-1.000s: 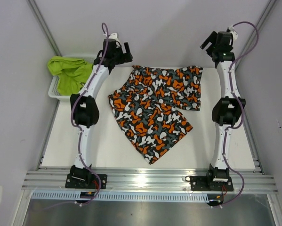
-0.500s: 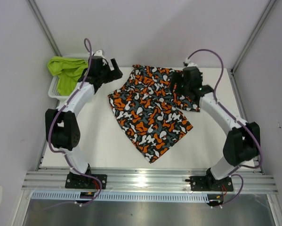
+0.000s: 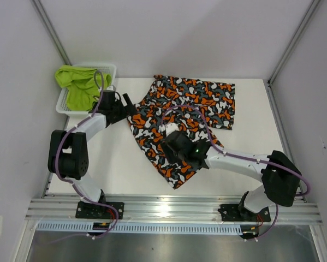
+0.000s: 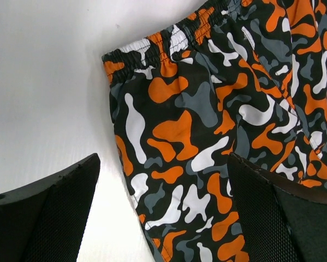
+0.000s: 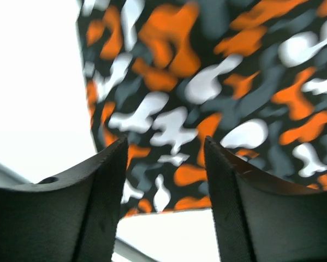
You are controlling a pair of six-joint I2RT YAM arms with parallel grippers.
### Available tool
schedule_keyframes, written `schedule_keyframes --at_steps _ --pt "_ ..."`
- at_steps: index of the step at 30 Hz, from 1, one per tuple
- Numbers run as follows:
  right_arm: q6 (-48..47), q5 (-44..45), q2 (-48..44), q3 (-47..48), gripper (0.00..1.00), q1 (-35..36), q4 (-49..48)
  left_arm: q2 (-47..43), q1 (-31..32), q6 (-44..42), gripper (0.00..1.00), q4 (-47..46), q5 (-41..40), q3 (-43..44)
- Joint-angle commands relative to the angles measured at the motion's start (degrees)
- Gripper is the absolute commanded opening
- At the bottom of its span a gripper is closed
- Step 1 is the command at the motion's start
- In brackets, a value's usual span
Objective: Fold and stack the shorts
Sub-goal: Flatten the shorts out, then fold the shorts
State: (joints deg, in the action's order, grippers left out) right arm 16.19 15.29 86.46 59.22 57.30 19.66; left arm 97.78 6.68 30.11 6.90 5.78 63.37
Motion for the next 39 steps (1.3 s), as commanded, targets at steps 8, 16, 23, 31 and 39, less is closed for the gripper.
schedule_keyframes --at_steps 8,16,23,31,39 --pt "0.42 2.29 1.17 -5.52 0.49 9.76 0.38 -4.44 -1.76 3.29 0.99 -6.54 2.74 -3.17" --pt "4.55 0.71 0.38 -7.8 0.51 15.91 1.35 -4.61 -1.76 3.47 0.99 -6.54 2.75 -3.87" --pt "6.05 2.02 4.5 -8.95 0.51 17.5 0.38 -4.0 -1.76 3.91 0.99 -6.55 2.66 -3.52" --pt "6.67 3.17 9.78 -8.86 0.42 17.5 -0.24 -0.31 -1.84 4.08 0.99 -6.28 2.13 -1.94" --pt "7.55 3.69 5.84 -11.06 0.23 18.02 -1.12 5.23 -3.86 5.83 0.95 -6.55 5.29 -0.53"
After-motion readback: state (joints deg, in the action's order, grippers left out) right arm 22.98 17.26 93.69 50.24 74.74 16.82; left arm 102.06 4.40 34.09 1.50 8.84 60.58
